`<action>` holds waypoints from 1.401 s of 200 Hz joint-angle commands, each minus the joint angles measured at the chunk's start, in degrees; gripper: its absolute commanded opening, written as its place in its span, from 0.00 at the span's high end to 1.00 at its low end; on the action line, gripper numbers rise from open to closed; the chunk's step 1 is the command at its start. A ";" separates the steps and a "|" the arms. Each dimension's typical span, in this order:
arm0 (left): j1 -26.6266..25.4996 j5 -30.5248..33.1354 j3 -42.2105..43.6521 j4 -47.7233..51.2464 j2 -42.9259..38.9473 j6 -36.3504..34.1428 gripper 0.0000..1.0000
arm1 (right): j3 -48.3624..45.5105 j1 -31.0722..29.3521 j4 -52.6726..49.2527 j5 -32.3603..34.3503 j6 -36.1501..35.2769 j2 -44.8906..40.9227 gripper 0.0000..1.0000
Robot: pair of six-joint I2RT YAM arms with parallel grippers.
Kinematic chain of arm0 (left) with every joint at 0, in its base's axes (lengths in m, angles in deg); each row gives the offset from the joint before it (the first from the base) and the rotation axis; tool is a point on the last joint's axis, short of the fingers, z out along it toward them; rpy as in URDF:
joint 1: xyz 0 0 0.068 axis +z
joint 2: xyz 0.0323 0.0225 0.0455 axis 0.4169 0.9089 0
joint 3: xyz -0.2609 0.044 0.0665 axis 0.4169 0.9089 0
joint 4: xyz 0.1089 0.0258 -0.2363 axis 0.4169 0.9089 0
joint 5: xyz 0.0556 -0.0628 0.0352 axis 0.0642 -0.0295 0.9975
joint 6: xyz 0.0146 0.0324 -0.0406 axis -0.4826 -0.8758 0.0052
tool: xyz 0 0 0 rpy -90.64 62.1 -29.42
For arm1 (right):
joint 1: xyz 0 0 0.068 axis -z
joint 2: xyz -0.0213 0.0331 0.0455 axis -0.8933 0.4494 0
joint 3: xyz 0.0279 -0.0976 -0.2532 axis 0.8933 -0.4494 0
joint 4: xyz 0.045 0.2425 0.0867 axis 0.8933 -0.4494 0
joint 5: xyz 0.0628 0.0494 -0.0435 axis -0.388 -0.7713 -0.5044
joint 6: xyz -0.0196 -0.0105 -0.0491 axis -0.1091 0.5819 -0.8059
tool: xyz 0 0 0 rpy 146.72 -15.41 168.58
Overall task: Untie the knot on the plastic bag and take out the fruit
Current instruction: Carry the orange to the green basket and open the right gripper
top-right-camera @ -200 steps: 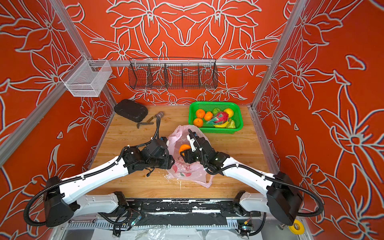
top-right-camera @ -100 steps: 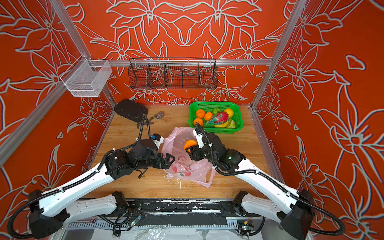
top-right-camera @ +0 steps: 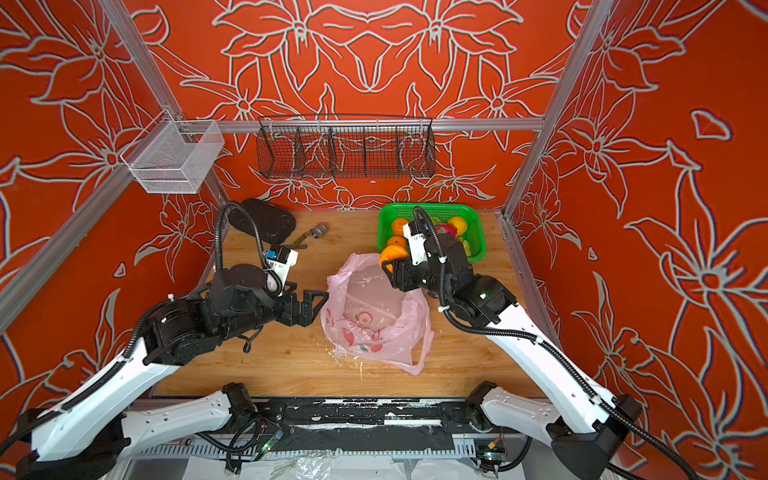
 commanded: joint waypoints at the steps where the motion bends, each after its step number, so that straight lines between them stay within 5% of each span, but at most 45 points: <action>1: 3.03 -4.11 -4.88 -1.12 4.87 -4.77 0.02 | 3.99 3.38 -1.96 -1.03 0.21 3.64 0.38; 111: 13.39 -20.78 -25.45 -3.13 27.54 -11.95 0.01 | 16.79 20.36 0.44 -10.64 3.40 29.26 0.40; 199: 17.32 -24.96 -41.51 3.99 40.40 -13.16 0.02 | 34.21 20.94 -1.53 -11.09 -1.59 55.01 0.41; 280: 19.45 -27.18 -49.02 7.20 47.40 -14.17 0.02 | 46.79 20.94 -1.55 -7.80 -1.98 68.38 0.38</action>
